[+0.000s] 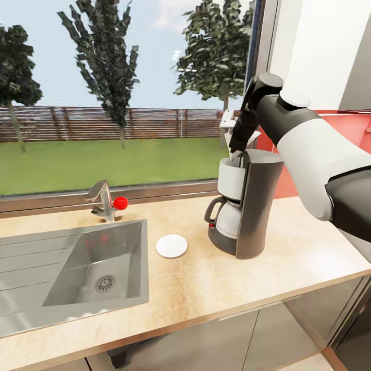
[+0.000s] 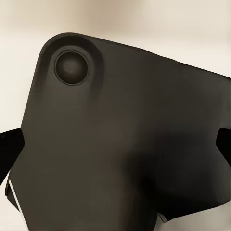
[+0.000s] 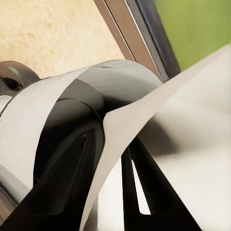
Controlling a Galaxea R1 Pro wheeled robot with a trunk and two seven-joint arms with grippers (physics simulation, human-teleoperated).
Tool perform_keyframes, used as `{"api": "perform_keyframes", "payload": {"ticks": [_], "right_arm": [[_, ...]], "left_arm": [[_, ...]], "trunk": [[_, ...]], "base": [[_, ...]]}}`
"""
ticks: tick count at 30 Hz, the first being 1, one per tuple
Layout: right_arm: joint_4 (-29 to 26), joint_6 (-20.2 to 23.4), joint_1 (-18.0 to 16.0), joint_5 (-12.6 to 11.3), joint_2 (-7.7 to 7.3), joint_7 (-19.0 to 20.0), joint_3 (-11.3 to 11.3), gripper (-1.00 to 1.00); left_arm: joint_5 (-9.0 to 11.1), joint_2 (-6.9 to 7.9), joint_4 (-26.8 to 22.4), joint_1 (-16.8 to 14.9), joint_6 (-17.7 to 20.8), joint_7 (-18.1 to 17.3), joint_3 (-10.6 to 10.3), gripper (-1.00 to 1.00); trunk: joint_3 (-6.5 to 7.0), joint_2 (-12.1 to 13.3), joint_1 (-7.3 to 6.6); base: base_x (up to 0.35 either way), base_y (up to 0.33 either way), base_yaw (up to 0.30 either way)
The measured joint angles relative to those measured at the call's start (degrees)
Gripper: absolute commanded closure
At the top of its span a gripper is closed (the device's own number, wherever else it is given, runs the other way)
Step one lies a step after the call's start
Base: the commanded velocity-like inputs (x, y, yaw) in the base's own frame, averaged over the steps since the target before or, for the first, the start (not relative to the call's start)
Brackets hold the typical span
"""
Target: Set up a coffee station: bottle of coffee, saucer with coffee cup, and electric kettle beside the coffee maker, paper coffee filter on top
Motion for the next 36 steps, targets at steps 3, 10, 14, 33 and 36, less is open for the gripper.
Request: {"api": "perform_keyframes", "payload": {"ticks": [3, 10, 14, 33, 36], "right_arm": [[0.0, -0.04, 0.12, 0.0, 0.0, -0.02, 0.01, 1.0], [0.0, -0.07, 0.39, 0.02, 0.0, 0.02, -0.01, 1.0], [0.0, -0.08, 0.4, 0.02, 0.0, 0.03, 0.0, 1.0], [0.0, -0.08, 0.44, 0.02, 0.0, 0.04, 0.02, 1.0], [0.0, -0.08, 0.44, 0.02, 0.0, 0.04, 0.02, 1.0]], "left_arm": [[0.0, 0.0, 0.0, 0.0, 0.0, 0.0, 0.0, -1.0], [0.0, 0.0, 0.0, 0.0, 0.0, 0.0, 0.0, -1.0], [0.0, 0.0, 0.0, 0.0, 0.0, 0.0, 0.0, -1.0], [0.0, 0.0, 0.0, 0.0, 0.0, 0.0, 0.0, -1.0], [0.0, 0.0, 0.0, 0.0, 0.0, 0.0, 0.0, -1.0]], "trunk": [[0.0, 0.0, 0.0], [-0.36, -0.8, 0.44], [-0.36, -0.8, 0.44], [-1.07, -2.39, 1.31], [-1.26, -2.81, 1.54]], "base": [[0.0, 0.0, 0.0], [0.0, 0.0, 0.0], [0.0, 0.0, 0.0], [0.0, 0.0, 0.0], [0.0, 0.0, 0.0]]}}
